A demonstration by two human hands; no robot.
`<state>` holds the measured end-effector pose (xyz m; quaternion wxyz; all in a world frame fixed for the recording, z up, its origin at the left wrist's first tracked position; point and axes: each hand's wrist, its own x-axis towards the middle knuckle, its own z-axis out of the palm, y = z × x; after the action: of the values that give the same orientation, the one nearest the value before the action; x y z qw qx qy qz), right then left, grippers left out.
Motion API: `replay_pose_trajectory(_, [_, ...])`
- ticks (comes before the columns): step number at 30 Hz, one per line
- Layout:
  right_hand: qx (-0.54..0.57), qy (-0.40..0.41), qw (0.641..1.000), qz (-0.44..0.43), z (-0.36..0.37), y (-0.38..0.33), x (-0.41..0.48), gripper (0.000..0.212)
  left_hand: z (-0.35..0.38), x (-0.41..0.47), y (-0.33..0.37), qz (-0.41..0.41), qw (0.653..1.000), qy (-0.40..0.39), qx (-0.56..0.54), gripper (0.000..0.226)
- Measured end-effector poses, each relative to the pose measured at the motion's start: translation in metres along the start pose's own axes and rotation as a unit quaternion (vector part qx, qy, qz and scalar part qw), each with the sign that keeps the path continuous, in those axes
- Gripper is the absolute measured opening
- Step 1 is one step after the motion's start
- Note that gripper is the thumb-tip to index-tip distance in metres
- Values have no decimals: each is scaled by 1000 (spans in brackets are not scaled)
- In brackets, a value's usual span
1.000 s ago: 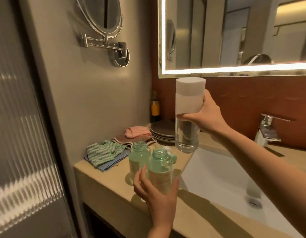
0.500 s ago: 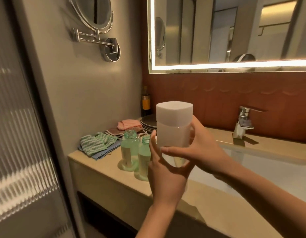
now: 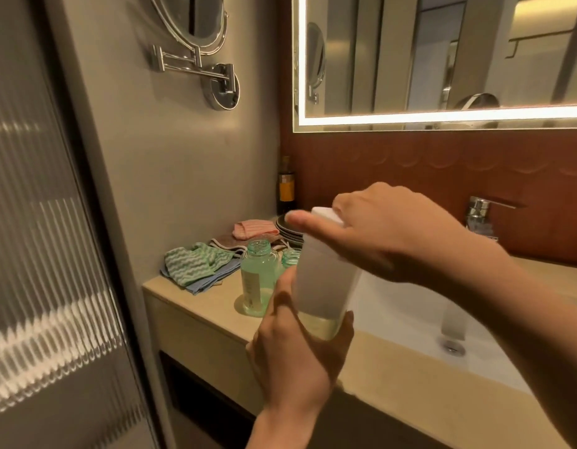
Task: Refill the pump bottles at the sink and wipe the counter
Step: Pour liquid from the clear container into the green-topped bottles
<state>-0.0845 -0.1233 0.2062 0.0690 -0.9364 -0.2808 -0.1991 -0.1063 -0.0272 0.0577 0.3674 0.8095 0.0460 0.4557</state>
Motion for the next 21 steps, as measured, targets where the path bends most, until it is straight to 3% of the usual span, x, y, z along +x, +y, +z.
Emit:
replay_pose_trajectory(2, [-70, 6, 997, -19, 2, -7, 6, 76, 0, -2, -1, -30, 999, -15, -37, 73])
replay_pose_trajectory(5, [-80, 27, 996, -42, 5, -7, 12, 68, -3, -2, -6, -87, 987, -56, -124, 73])
replay_pose_trajectory(9, [-51, 41, 996, -57, 21, 3, 12, 73, -6, 2, -16, -64, 985, -94, -130, 71])
replay_pose_trajectory(10, [-36, 34, 997, -66, 25, 6, 12, 77, -5, 1, -19, -66, 980, -114, -149, 71])
replay_pose_trajectory(12, [14, 1, 994, -108, 31, 16, 13, 78, -4, -1, -22, -101, 938, -174, -282, 74])
replay_pose_trajectory(14, [137, -76, 976, -151, 34, 29, 17, 62, -3, -4, -21, -132, 894, -212, -373, 74])
replay_pose_trajectory(15, [213, -129, 956, -158, 33, 35, 19, 55, -2, -5, -20, -131, 888, -221, -381, 72])
replay_pose_trajectory(18, [316, -245, 903, -155, 23, 53, 21, 54, 7, -9, -20, -113, 917, -199, -327, 64])
replay_pose_trajectory(21, [246, -233, 936, -98, 10, 52, 19, 64, 12, -11, -18, -105, 946, -170, -255, 65])
